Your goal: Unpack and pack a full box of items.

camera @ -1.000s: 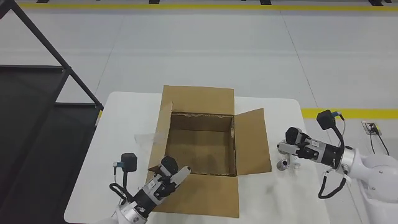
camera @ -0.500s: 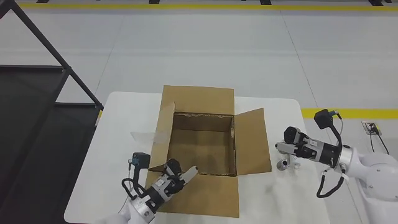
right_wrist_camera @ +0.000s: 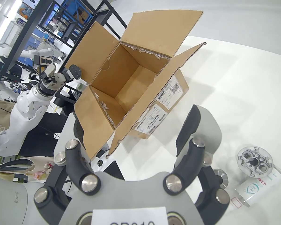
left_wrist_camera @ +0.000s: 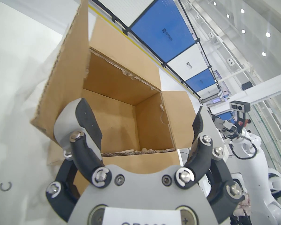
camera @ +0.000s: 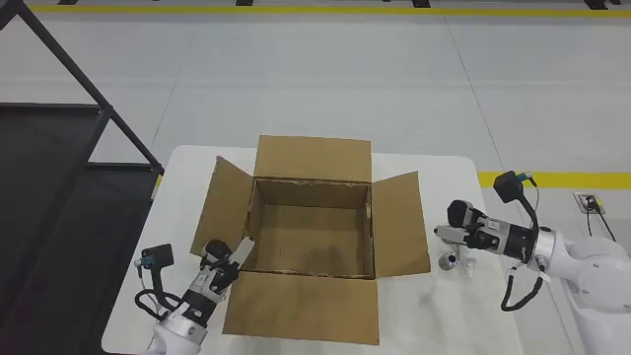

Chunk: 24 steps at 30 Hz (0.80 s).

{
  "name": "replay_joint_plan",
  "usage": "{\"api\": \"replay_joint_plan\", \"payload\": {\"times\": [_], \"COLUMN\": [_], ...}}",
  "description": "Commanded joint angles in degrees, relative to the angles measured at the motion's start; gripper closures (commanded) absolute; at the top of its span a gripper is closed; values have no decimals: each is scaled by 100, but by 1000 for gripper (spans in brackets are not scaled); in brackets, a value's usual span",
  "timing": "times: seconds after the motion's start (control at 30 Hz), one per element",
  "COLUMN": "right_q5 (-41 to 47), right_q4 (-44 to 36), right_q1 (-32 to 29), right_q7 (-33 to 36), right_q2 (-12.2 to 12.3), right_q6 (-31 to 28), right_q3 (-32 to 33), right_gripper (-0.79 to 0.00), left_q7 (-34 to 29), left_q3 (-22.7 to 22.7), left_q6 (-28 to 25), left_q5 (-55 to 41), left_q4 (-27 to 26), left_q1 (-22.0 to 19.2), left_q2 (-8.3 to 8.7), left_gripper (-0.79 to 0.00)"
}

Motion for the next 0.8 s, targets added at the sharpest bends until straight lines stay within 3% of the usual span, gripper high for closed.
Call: {"api": "replay_joint_plan", "payload": {"times": [0.0, 0.77], "right_q5": [-5, -101], "right_q4": [23, 74], "right_q1": [44, 267], "right_q7": [5, -65], "right_q2": [11, 148], "right_q6": [10, 169], "right_q3": [-50, -393], "right_gripper": [-785, -785], "left_q7": [10, -387], "left_q3": [-88, -262], "left_q6": [9, 338], "left_q5": [-71, -240], "left_q4": [35, 489], "left_q1": [38, -227], "left_q2": [2, 11], "left_gripper": [-785, -785]}}
